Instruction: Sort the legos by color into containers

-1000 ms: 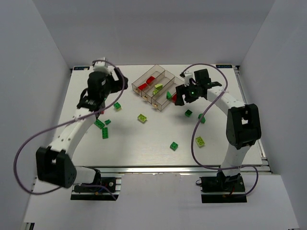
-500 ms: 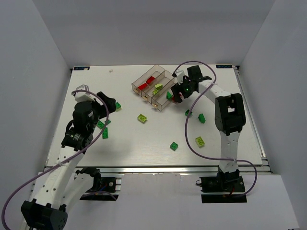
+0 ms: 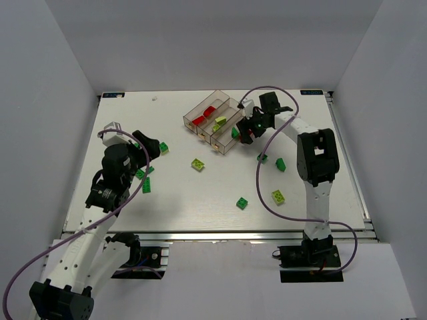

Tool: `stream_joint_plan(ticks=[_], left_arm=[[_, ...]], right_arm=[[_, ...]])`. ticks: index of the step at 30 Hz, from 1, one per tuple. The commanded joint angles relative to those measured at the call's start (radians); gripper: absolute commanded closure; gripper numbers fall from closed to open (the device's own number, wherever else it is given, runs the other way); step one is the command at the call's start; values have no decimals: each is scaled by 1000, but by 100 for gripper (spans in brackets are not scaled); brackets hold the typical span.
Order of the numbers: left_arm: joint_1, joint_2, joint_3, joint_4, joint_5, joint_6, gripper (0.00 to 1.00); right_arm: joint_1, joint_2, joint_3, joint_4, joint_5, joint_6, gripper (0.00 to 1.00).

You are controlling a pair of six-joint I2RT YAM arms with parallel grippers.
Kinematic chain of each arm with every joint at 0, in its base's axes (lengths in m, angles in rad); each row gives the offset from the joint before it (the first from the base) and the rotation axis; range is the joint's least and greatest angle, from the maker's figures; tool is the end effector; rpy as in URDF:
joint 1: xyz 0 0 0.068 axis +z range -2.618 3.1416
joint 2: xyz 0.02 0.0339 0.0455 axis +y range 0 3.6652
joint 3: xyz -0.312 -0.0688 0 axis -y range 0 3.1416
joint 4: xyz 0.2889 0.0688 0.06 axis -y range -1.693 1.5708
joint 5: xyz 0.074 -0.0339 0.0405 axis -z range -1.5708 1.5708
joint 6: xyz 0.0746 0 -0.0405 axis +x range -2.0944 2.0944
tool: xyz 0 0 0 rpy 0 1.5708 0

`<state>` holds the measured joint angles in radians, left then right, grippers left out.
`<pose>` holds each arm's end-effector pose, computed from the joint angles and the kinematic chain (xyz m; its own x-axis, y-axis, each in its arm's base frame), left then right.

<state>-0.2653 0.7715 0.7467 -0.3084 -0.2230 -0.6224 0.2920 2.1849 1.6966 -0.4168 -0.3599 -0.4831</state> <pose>0.2218 -0.0432 0.3358 -0.2879 -0.5109 -0.8100 -0.1401 0.8592 -0.4922 0.5401 0.1898 0.1728 -0.4451 -0.5878 -0.6756 -0.7729 0.6331 -0.0416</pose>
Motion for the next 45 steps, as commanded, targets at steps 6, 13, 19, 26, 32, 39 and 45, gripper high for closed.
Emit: stream_joint_plan(ticks=[6, 13, 19, 26, 32, 39, 45], left_arm=[[-2, 14, -3, 12, 10, -40, 2], [-2, 17, -3, 31, 28, -57, 2], [-2, 25, -9, 71, 71, -80, 2], [-2, 54, -43, 179, 200, -152, 10], [-3, 143, -109, 396, 437, -264, 10], [-72, 282, -144, 675, 631, -382, 11], [-169, 368, -115, 764, 637, -415, 10]], right_arm=[[-4, 61, 63, 24, -13, 14, 11], [-4, 41, 22, 52, -16, 11, 24], [-2, 10, -31, 47, -24, -25, 46], [-7, -125, -185, 38, -50, -75, 71], [-16, -367, -375, 26, -244, -172, 80], [2, -556, -417, -168, -594, -442, 84], [88, -632, -474, -137, -584, -486, 84]])
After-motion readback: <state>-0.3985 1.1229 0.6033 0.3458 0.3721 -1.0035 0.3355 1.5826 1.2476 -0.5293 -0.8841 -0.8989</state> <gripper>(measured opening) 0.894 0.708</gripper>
